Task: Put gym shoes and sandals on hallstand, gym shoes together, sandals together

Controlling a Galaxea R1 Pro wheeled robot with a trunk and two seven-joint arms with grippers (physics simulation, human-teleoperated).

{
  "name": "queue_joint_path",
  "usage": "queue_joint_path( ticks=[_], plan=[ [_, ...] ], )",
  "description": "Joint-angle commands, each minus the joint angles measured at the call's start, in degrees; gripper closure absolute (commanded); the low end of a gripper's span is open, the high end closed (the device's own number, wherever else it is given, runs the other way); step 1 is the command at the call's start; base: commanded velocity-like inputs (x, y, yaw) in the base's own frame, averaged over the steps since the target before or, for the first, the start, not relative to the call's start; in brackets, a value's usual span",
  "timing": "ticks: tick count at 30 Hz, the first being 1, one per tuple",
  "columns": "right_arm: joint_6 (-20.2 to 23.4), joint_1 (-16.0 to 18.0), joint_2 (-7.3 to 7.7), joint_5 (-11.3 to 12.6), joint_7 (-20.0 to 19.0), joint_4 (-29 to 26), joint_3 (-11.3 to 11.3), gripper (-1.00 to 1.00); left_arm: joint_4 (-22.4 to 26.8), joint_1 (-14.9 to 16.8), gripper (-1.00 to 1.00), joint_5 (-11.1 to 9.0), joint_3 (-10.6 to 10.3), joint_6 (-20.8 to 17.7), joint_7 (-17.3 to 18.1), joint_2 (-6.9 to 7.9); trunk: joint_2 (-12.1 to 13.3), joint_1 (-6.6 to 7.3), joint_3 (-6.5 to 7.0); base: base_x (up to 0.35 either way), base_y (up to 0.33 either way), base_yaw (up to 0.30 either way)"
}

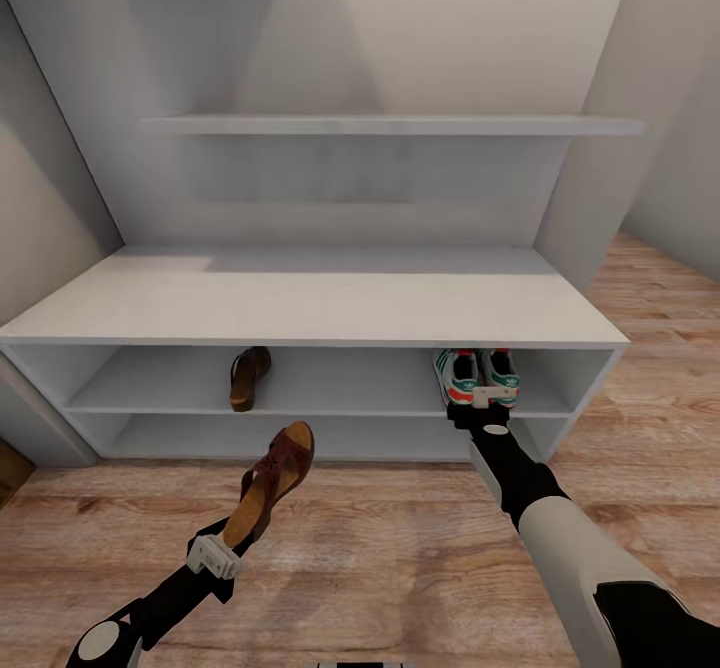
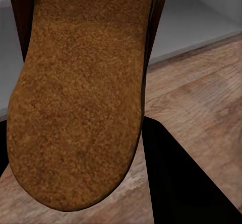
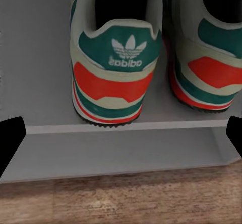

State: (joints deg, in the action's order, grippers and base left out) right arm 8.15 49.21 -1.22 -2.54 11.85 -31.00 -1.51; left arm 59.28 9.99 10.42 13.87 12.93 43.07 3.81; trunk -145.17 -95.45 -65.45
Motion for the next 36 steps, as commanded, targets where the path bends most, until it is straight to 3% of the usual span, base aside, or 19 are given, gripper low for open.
queue_joint_path(
  ticks=[1,36],
  plan=[
    [0.5,0.0,0.01,-0.3,0.3,-0.1,-0.2,-1.0,0.0,0.0,1.0,0.7,0.2,0.5,0.2,-0.03,0.0,0.01,-0.05,0.0,0.0,0.0],
    [0.3,-0.6,-0.01,-0.4,0.3,-0.9,-0.2,-1.0,0.0,0.0,1.0,0.7,0.1,0.5,0.0,-0.03,0.0,0.01,-0.05,0.0,0.0,0.0]
  ],
)
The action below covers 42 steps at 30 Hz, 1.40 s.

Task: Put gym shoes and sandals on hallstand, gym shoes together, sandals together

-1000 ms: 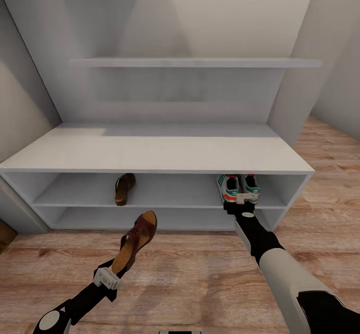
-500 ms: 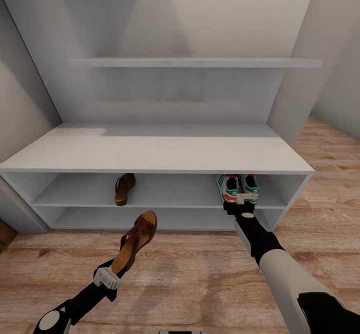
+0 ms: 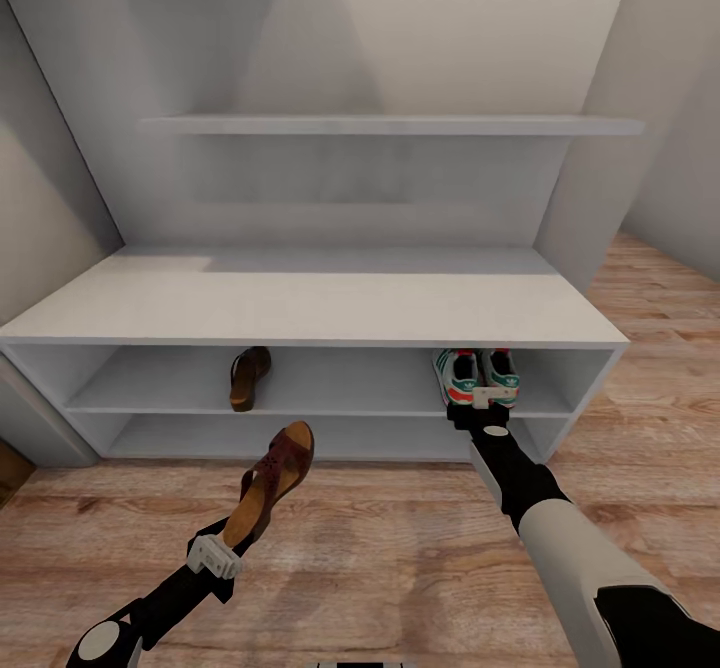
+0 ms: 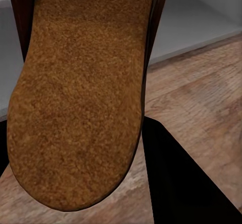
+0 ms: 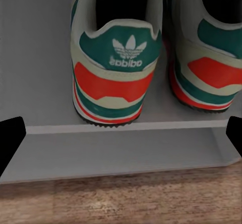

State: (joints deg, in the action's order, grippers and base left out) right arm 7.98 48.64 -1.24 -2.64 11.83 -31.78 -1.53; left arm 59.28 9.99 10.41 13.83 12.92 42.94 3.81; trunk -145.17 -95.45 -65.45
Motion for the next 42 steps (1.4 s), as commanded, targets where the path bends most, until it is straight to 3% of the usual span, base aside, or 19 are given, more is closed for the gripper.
queue_joint_path(
  ticks=[1,42],
  plan=[
    [0.5,0.0,0.01,-0.3,0.3,-0.1,-0.2,-1.0,0.0,0.0,1.0,0.7,0.1,0.5,0.2,-0.03,0.0,0.01,-0.05,0.0,0.0,0.0],
    [0.5,0.0,0.1,-0.3,0.3,-0.1,-0.2,-1.0,0.0,0.0,1.0,0.7,0.2,0.6,0.1,-0.03,0.0,0.01,-0.05,0.0,0.0,0.0]
  ],
)
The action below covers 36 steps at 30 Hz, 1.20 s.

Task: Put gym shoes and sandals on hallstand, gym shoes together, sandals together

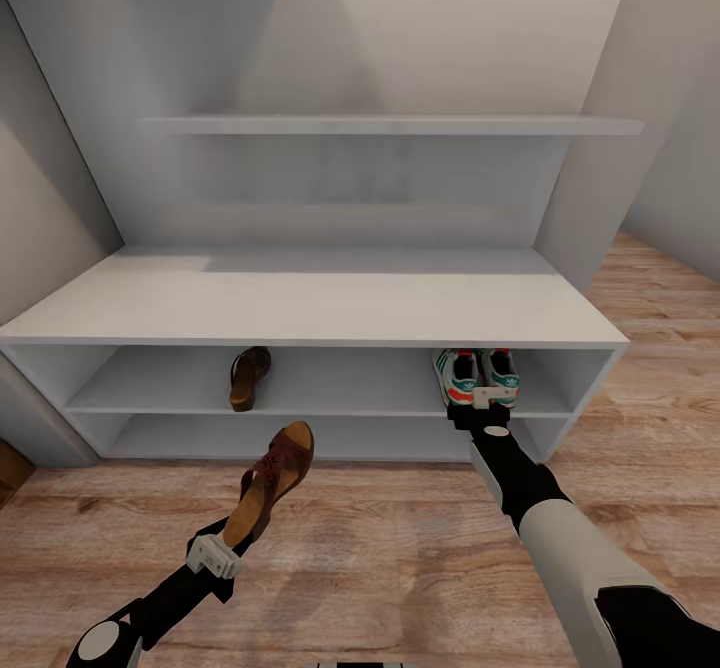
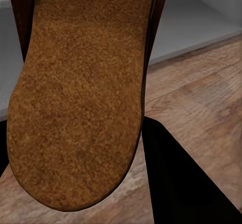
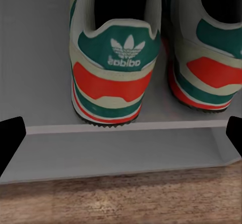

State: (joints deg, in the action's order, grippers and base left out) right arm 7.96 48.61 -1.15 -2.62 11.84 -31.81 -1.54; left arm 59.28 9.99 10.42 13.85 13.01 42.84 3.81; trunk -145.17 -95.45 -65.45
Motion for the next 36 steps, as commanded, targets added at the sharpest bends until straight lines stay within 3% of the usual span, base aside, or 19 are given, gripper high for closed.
queue_joint_path(
  ticks=[1,16,36],
  plan=[
    [0.5,0.0,0.01,-0.3,0.3,-0.1,-0.2,-1.0,0.0,0.0,1.0,0.7,0.2,0.5,0.2,-0.03,0.0,0.01,-0.05,-0.021,0.0,0.0],
    [0.5,0.0,0.01,-0.3,0.3,-0.1,-0.2,-1.0,0.0,0.0,1.0,0.7,0.2,0.5,0.2,-0.03,0.0,0.01,-0.05,-0.128,0.0,0.0],
    [0.0,0.0,0.01,-0.3,0.3,-0.1,-0.2,-1.0,0.0,0.0,1.0,0.7,0.1,0.5,0.2,-0.03,0.0,0.01,-0.05,-0.021,0.0,0.0]
  ],
)
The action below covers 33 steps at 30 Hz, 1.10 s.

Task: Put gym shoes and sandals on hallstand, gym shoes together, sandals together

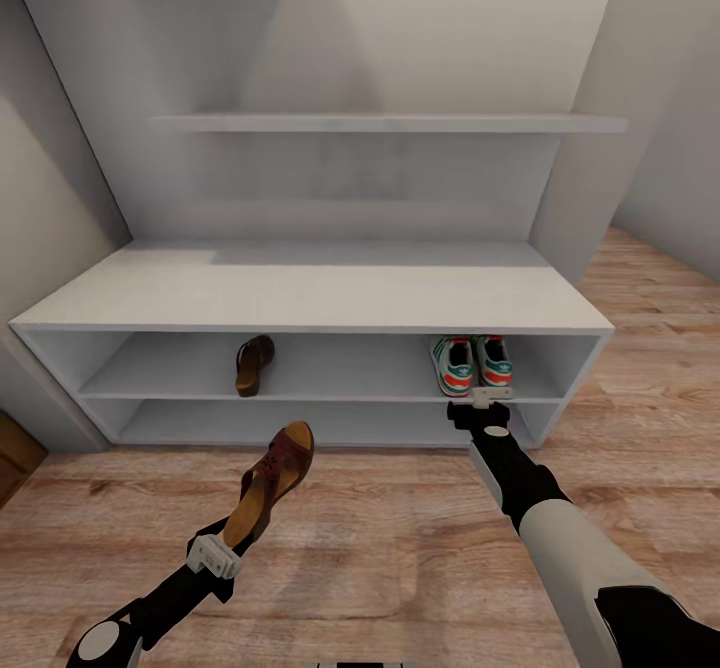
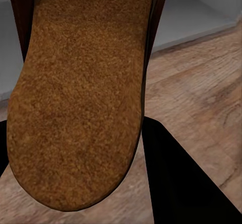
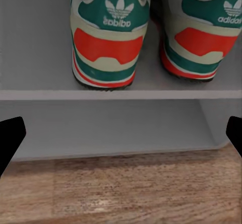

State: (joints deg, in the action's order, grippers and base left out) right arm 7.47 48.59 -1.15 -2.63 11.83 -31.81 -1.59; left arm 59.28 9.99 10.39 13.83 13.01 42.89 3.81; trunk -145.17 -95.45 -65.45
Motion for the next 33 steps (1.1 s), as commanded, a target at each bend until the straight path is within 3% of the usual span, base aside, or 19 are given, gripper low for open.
queue_joint_path(
  ticks=[1,33],
  plan=[
    [0.3,0.0,0.01,-0.3,0.3,-0.1,-0.2,-1.0,0.0,0.0,1.0,0.7,0.2,0.5,0.2,-0.03,0.0,0.01,-0.05,-0.002,0.0,0.0],
    [-0.2,0.0,0.01,-0.3,0.3,-0.1,-0.2,-1.0,0.0,0.0,1.0,0.7,0.2,0.5,0.2,-0.03,0.0,0.01,-0.05,0.0,0.0,0.0]
  ],
)
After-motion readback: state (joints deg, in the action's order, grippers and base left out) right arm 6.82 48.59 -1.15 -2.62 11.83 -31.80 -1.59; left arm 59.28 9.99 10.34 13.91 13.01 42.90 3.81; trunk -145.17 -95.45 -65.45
